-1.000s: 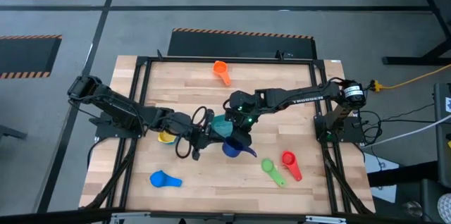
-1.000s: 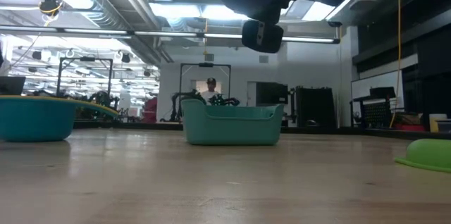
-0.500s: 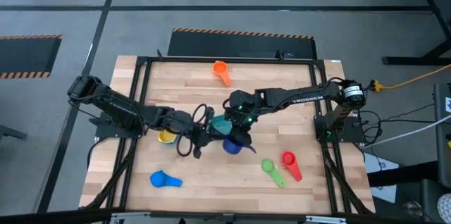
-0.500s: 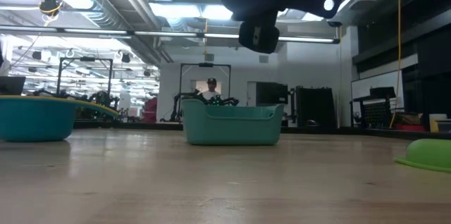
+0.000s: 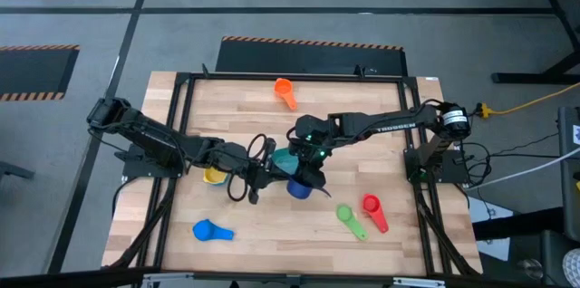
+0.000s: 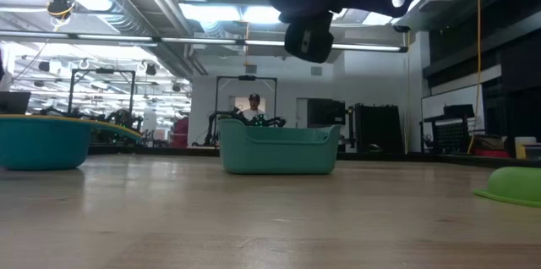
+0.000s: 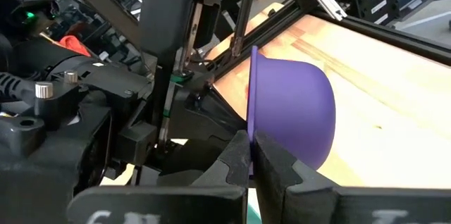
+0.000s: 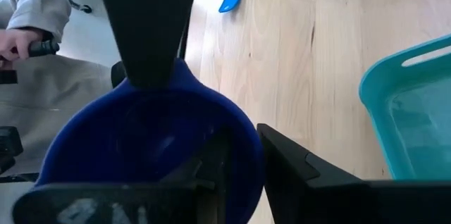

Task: Nest measuring cups in basket
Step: Stack the dark blue measuring cup on top of the yellow measuring cup

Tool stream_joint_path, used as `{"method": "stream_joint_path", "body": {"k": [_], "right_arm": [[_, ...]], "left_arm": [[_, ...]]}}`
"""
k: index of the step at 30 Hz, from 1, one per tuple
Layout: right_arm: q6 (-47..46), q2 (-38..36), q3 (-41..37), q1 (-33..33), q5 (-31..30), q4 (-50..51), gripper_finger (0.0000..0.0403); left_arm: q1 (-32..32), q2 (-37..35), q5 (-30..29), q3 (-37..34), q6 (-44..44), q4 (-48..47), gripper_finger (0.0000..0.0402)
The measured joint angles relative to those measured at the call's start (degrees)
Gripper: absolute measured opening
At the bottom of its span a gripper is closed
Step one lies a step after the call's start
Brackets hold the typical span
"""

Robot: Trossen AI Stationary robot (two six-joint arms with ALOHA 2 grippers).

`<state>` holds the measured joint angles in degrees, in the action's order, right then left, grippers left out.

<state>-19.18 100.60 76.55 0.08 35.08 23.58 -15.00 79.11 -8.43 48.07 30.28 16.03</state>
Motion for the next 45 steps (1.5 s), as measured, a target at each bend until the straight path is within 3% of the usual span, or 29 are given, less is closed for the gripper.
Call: {"method": "stream_joint_path", "body": {"k": [21, 27, 33, 36, 45], "right_arm": [[3.8, -5.8, 0.1, -2.2, 8.8, 10.3, 0.0074], [9.1, -9.0, 0.1, -3.3, 8.0, 19.4, 0.0074], [13.0, -14.0, 0.1, -4.9, 2.1, 24.1, 0.0074], [14.3, -16.4, 0.1, -5.6, -0.8, 25.8, 0.0074], [15.2, -18.0, 0.1, -6.0, -7.0, 25.8, 0.0074]], "left_arm": [[0.0, 0.0, 0.1, 0.1, -3.3, 0.0, 0.0], [-0.1, -0.3, 0.4, 0.1, -3.3, 0.1, 0.0], [-1.4, -4.7, -0.8, 0.0, -4.4, -1.9, 0.0], [-3.1, -8.7, -5.6, 0.0, -4.6, -6.1, 0.0], [-11.5, -20.9, -28.0, 0.0, -10.7, -26.8, 0.0]]}}
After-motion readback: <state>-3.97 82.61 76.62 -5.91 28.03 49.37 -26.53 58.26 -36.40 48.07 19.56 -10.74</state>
